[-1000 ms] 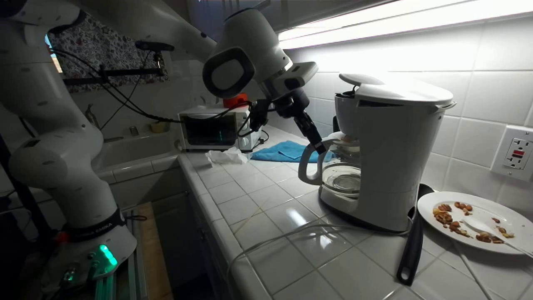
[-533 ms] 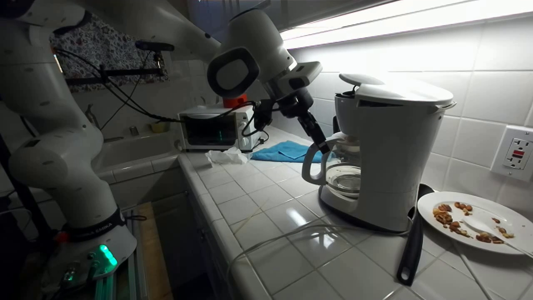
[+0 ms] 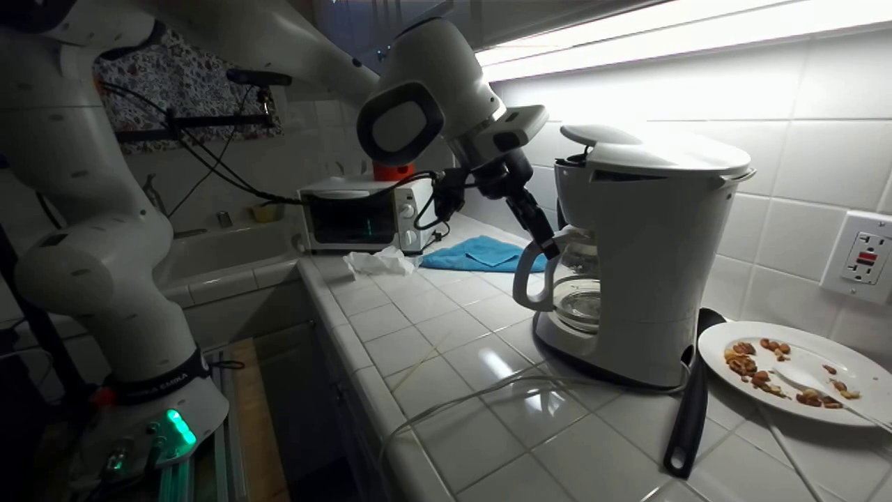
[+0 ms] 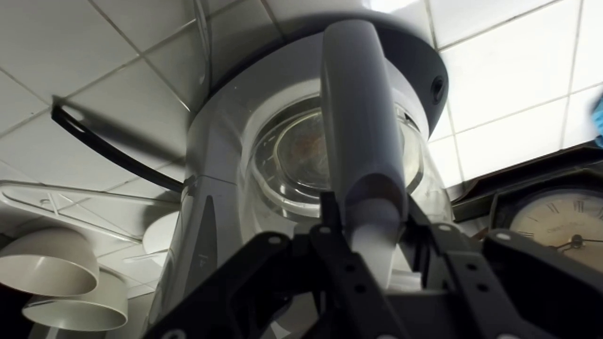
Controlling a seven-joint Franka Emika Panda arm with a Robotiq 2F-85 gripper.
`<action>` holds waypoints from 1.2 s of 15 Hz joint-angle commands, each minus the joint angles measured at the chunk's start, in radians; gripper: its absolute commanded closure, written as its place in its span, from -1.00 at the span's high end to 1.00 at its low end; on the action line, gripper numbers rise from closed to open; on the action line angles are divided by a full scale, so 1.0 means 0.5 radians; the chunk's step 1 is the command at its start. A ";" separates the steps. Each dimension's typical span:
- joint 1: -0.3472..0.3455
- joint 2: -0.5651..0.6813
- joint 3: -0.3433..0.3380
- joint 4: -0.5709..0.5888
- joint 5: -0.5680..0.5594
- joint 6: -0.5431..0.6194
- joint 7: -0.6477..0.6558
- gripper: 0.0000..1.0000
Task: Close the lid of the kettle, put the kettle on the coffee making machine stand and press the bottom button of the coffee maker
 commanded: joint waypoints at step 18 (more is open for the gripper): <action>0.000 0.050 0.036 0.055 0.082 -0.029 -0.063 1.00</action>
